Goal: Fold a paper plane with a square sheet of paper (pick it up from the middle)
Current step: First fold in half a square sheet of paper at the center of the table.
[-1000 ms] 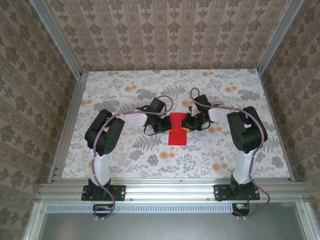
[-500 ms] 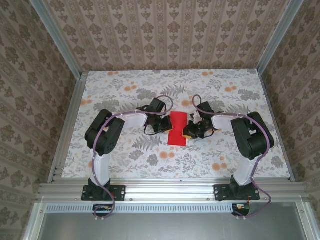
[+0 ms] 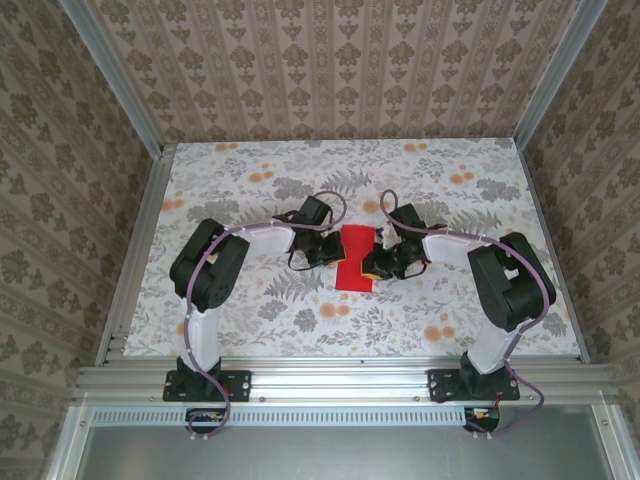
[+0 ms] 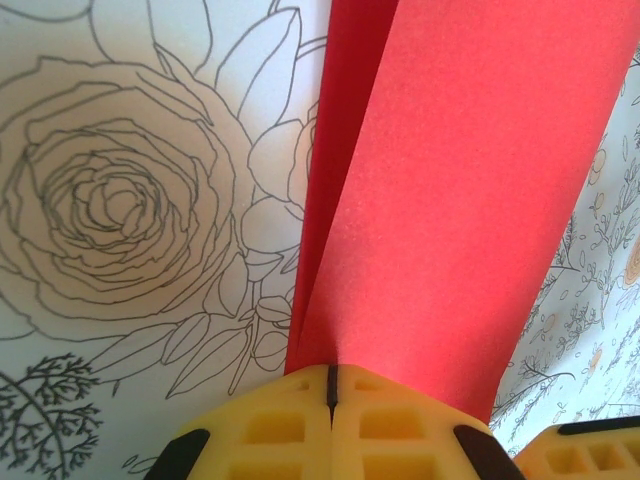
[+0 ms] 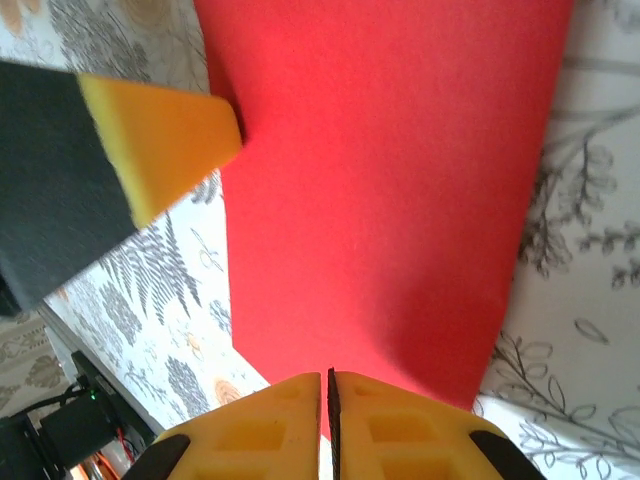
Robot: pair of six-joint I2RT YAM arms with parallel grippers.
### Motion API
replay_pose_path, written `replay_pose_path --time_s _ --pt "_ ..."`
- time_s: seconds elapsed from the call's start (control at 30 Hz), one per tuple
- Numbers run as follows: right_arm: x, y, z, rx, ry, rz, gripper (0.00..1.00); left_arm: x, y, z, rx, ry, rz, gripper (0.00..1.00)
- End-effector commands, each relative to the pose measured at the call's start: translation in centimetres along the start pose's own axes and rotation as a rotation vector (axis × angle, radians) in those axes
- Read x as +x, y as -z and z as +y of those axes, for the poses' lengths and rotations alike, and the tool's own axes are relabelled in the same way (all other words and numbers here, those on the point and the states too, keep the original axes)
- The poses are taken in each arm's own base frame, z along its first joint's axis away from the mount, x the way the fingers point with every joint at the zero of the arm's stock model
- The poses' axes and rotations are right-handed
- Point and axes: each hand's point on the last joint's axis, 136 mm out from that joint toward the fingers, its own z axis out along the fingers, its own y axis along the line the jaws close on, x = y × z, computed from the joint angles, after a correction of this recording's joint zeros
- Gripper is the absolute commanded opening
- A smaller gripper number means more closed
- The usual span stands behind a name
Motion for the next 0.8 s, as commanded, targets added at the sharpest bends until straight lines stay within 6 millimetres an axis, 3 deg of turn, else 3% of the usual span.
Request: replay_pose_path --time_s 0.0,0.13,0.43,0.67,0.77 --pt "2.2 -0.6 -2.2 0.053 -0.046 0.058 0.13 3.8 -2.2 7.0 -0.238 0.092 0.106 0.00" --pt "2.6 -0.5 -3.8 0.129 -0.057 0.057 0.13 3.9 -2.3 7.0 -0.238 0.091 0.109 0.00" --pt "3.4 0.5 -1.0 0.068 0.011 0.066 0.13 3.7 -2.2 6.8 -0.235 0.089 0.104 0.00" --pt "4.7 -1.2 -3.8 0.138 -0.049 0.112 0.12 3.6 -1.8 6.7 -0.240 0.089 0.090 0.00" --pt "4.6 -1.4 -3.8 0.143 -0.046 0.122 0.12 3.4 -1.1 6.3 -0.230 0.084 0.079 0.00"
